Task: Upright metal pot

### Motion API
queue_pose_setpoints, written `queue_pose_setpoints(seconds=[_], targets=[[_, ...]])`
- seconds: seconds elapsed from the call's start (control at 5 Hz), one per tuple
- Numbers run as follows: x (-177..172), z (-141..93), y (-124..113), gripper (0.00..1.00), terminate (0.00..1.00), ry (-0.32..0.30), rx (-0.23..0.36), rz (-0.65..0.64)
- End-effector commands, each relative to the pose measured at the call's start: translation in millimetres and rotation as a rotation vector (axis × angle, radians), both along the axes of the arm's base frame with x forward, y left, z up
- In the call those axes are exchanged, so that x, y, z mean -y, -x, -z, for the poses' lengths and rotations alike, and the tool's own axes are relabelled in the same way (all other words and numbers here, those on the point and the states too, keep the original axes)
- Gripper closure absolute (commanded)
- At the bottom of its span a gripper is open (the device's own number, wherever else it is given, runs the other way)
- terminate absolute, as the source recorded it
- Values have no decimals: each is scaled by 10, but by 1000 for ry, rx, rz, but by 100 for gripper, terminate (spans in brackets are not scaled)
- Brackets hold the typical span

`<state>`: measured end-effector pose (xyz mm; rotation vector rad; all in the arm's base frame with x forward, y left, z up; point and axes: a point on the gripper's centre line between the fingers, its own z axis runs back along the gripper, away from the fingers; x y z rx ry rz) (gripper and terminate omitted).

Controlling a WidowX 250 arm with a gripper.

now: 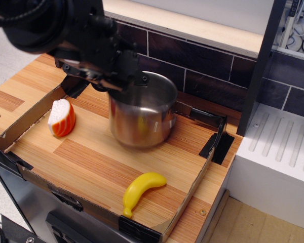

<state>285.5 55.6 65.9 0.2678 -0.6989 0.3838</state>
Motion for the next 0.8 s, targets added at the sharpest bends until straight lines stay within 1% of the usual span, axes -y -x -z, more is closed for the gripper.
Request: queue_pose_setpoints(seconds=[0.0,0.2,0.4,0.6], targets=[[-1,-236,-34,0,0,141,-160,-33],[33,-434,-64,0,0,268,-299,-86],[114,-703,-119,0,0,331,-337,-109],[203,-1112,-152,0,0,399,-362,-85]])
